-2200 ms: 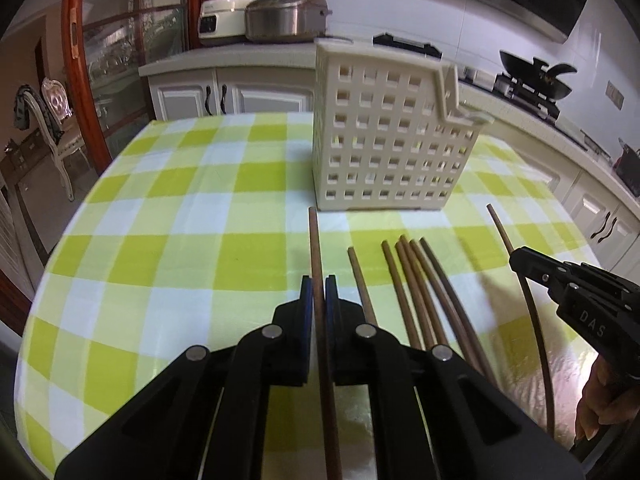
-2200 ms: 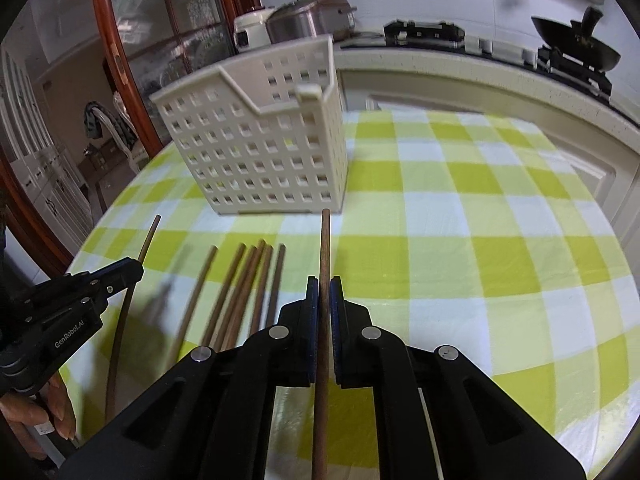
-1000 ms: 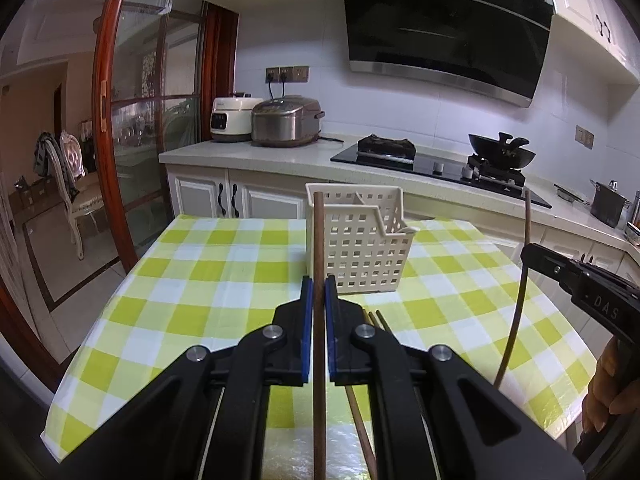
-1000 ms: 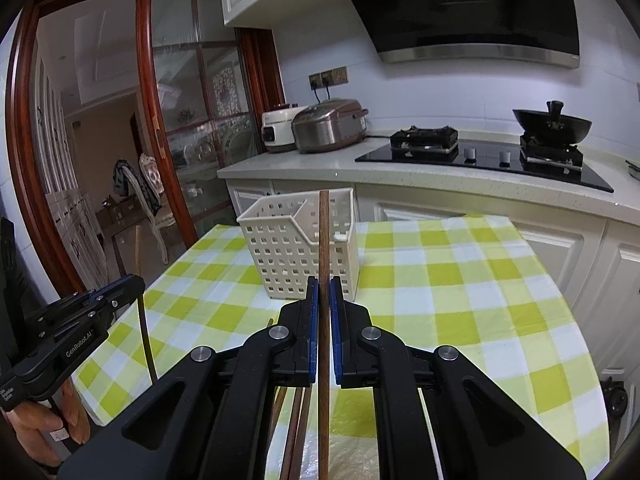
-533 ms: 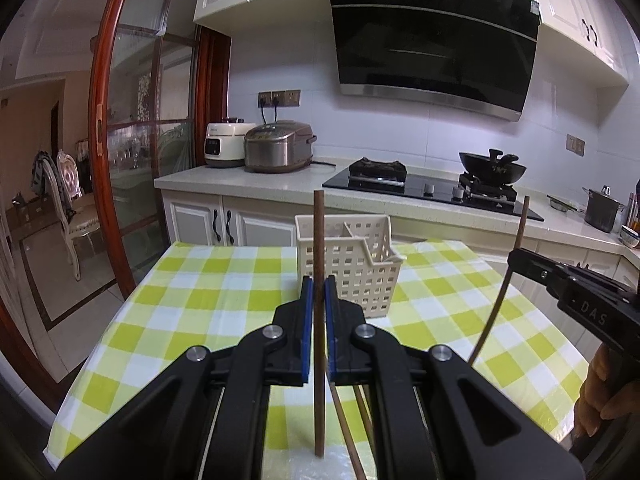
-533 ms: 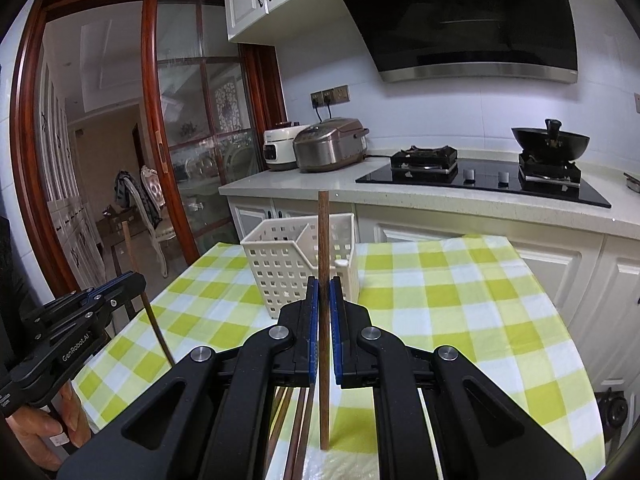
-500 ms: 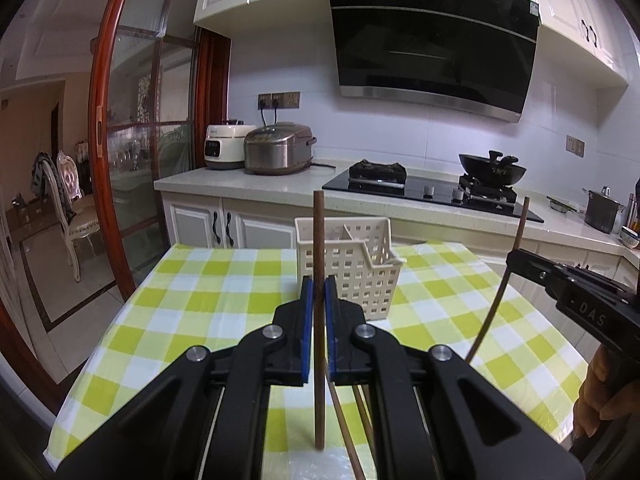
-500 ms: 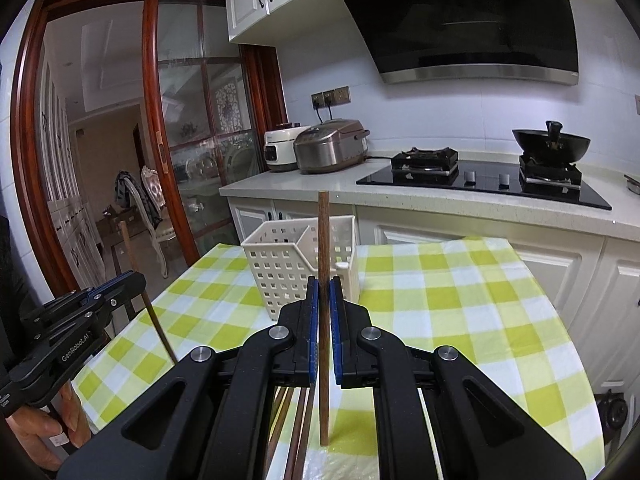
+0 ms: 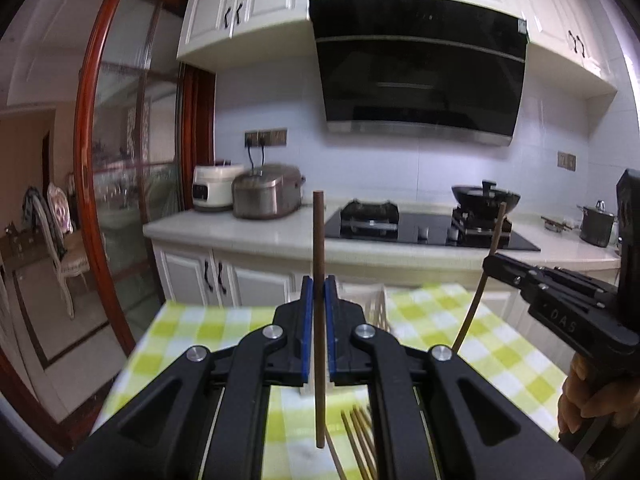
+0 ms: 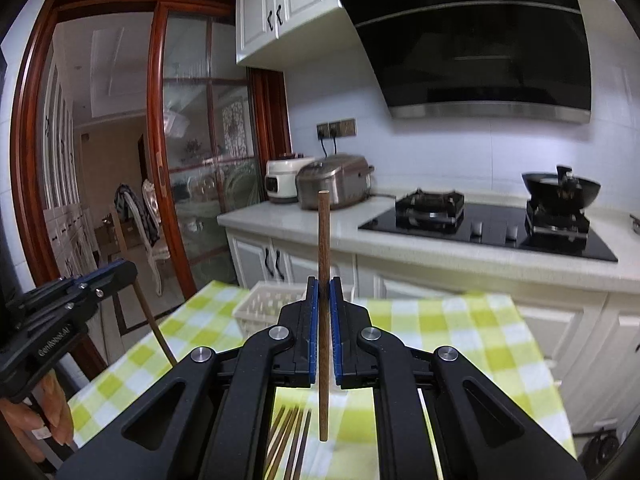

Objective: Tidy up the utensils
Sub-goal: 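Lift both held chopsticks upright and carry them over the white caddy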

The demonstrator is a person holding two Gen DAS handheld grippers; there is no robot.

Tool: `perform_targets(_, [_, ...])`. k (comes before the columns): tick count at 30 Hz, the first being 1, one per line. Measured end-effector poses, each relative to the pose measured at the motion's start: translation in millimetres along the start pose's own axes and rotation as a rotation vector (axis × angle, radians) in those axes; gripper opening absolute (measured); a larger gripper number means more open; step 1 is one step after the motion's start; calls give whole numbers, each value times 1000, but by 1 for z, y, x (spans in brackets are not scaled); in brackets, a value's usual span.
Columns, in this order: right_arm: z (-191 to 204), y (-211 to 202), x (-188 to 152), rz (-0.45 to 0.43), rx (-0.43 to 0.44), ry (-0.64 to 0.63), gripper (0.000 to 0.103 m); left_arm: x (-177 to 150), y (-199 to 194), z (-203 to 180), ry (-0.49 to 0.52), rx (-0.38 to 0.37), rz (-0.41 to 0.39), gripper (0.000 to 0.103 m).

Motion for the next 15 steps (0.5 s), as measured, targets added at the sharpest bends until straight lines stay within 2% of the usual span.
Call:
perform_targets(9, [8,30,55,-89,25,-17,8,74,23,-6,81,5,-128,6])
perform_targets(15, [24,56,80,-124,53,-43,8,98,58,3,71,-1,-153,6])
Point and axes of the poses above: each gripper's, at about its wrist camera, not at the fingertips, and y roughly the way its jaws point, z to its left, x to its top, the point moved 4 cm from there along y, roughly the way its jaws point, and after that the axes turned 13 degrees about -x, right-handed, at the moved point
